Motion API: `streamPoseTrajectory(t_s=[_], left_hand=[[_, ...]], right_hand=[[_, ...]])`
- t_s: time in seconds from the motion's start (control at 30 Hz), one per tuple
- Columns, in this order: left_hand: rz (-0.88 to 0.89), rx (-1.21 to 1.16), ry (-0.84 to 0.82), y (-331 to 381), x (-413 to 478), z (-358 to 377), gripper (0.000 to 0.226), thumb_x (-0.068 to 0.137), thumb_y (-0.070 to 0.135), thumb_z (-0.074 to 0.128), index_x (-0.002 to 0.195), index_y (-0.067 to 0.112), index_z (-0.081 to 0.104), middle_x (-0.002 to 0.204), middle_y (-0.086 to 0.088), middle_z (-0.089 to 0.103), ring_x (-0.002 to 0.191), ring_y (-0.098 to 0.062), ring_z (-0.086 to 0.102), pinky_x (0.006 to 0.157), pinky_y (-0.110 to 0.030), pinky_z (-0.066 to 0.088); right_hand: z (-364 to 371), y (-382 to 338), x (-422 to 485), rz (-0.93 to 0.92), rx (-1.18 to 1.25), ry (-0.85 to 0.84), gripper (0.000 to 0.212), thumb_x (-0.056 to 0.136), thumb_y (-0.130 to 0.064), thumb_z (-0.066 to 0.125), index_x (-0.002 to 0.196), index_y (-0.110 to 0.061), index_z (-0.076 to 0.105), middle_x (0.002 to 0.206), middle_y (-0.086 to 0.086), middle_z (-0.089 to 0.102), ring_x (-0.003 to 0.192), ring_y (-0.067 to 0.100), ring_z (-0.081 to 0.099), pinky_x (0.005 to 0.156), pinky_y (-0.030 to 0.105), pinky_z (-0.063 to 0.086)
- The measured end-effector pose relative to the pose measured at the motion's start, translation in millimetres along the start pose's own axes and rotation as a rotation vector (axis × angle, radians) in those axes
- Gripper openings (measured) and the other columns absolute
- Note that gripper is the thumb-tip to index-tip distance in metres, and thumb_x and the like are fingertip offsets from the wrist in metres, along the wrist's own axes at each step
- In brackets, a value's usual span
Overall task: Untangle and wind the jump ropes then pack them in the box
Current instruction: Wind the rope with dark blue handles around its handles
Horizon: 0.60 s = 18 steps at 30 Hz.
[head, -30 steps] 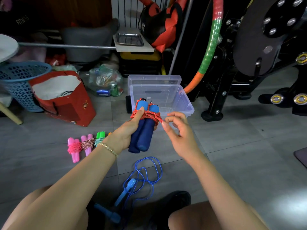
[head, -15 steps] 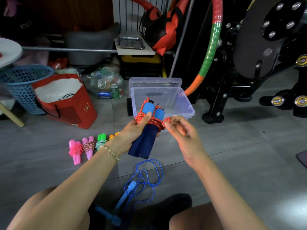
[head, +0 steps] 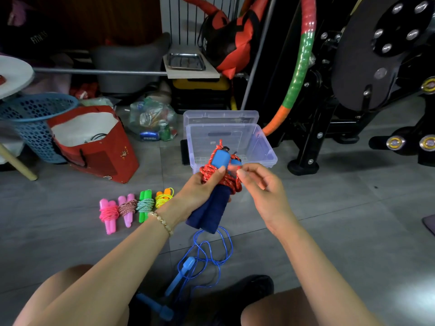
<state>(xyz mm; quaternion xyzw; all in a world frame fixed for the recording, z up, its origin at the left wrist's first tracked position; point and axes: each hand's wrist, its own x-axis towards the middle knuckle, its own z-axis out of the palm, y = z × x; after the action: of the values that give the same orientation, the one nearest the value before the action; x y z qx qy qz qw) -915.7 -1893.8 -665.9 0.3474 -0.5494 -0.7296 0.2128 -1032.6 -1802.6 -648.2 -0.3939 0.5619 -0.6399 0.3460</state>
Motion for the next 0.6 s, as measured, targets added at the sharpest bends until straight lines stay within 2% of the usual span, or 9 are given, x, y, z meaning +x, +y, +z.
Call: streamPoseTrajectory(t_s=[0.1,0.17,0.27,0.47,0.6], left_hand=[[0.041,0.071,-0.073,0.0,-6.1,4.3,0.033,0.098,0.034,0.043,0.094,0.008,0.064,0.079,-0.01,0.073,0.066,-0.019,0.069,0.06,-0.027,0.058],[0.031,0.072,-0.108,0.2,-7.6,4.0,0.039,0.097,0.039,0.041,0.101,0.007,0.063,0.089,-0.014,0.073,0.073,-0.024,0.07,0.065,-0.029,0.058],[0.026,0.096,-0.13,1.4,-8.4,2.9,0.043,0.096,0.038,0.043,0.113,0.002,0.058,0.097,-0.019,0.071,0.077,-0.024,0.071,0.066,-0.028,0.058],[0.027,0.083,-0.12,1.4,-8.9,2.2,0.041,0.097,0.038,0.042,0.111,0.004,0.06,0.097,-0.02,0.071,0.078,-0.028,0.069,0.07,-0.034,0.06],[0.004,0.018,-0.098,3.6,-9.6,-0.9,0.039,0.098,0.04,0.041,0.104,0.01,0.064,0.089,-0.011,0.074,0.078,-0.023,0.071,0.067,-0.028,0.059]], right_hand=[[3.3,3.6,2.1,-0.08,-0.163,0.132,0.011,0.093,-0.007,0.055,0.084,-0.013,0.056,0.072,0.0,0.064,0.066,-0.003,0.061,0.061,0.011,0.045],[2.0,5.4,4.6,-0.144,-0.257,0.197,0.012,0.091,-0.007,0.059,0.084,-0.016,0.055,0.069,-0.001,0.063,0.06,-0.002,0.058,0.056,0.011,0.043],[-1.5,6.4,6.7,-0.172,-0.339,0.207,0.02,0.087,-0.006,0.063,0.09,-0.022,0.052,0.065,-0.004,0.064,0.056,-0.001,0.056,0.052,0.011,0.042],[-2.0,15.1,3.0,-0.263,-0.575,0.16,0.007,0.086,-0.015,0.066,0.088,-0.018,0.072,0.084,-0.011,0.07,0.072,0.005,0.064,0.065,0.023,0.052],[-1.1,16.3,1.4,-0.353,-0.727,0.053,0.024,0.084,-0.03,0.066,0.101,-0.013,0.071,0.093,-0.007,0.066,0.082,0.005,0.061,0.077,0.018,0.049]])
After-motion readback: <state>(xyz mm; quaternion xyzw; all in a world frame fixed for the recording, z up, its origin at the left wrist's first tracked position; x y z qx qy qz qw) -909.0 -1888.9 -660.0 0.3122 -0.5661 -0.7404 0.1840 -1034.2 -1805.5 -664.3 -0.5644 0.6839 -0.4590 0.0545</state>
